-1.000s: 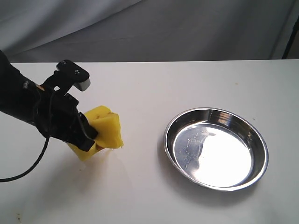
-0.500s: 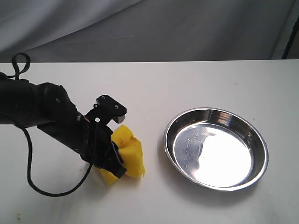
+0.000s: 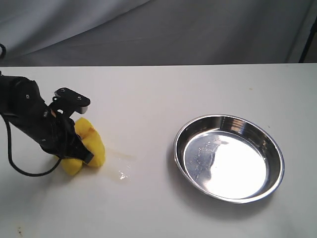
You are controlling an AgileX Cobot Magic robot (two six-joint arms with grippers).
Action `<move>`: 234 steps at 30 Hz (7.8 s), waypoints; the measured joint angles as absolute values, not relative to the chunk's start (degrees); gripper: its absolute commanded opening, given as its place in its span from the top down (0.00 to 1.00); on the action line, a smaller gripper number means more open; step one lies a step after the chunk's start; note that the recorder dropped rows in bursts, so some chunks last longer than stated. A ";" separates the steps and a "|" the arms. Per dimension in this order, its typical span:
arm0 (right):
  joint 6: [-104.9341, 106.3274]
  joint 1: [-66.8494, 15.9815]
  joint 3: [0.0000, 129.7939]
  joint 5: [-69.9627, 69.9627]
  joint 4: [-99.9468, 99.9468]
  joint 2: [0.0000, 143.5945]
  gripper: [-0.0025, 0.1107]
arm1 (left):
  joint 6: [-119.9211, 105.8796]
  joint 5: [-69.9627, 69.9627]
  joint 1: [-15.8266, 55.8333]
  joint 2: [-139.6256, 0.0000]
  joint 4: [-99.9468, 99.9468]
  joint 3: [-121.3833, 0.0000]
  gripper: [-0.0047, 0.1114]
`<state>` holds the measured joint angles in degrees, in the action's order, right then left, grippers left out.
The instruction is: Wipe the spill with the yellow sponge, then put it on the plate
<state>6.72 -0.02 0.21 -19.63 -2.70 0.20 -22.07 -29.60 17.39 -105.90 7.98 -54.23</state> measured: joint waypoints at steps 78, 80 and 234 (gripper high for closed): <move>6.72 -0.02 0.21 -19.63 -2.70 0.20 0.98 | -57.35 -46.77 23.68 -101.43 54.96 -56.51 0.96; 6.72 -0.02 0.21 -19.63 -2.70 0.20 0.98 | -57.35 -46.40 23.68 -99.71 54.63 -56.51 0.96; 6.72 -0.02 0.21 -19.63 -2.70 0.20 0.98 | -59.37 -64.63 14.60 -112.16 68.75 -55.50 0.96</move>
<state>6.72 -0.02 0.21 -19.63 -2.70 0.20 -59.37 -64.63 14.60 -112.16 68.75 -55.50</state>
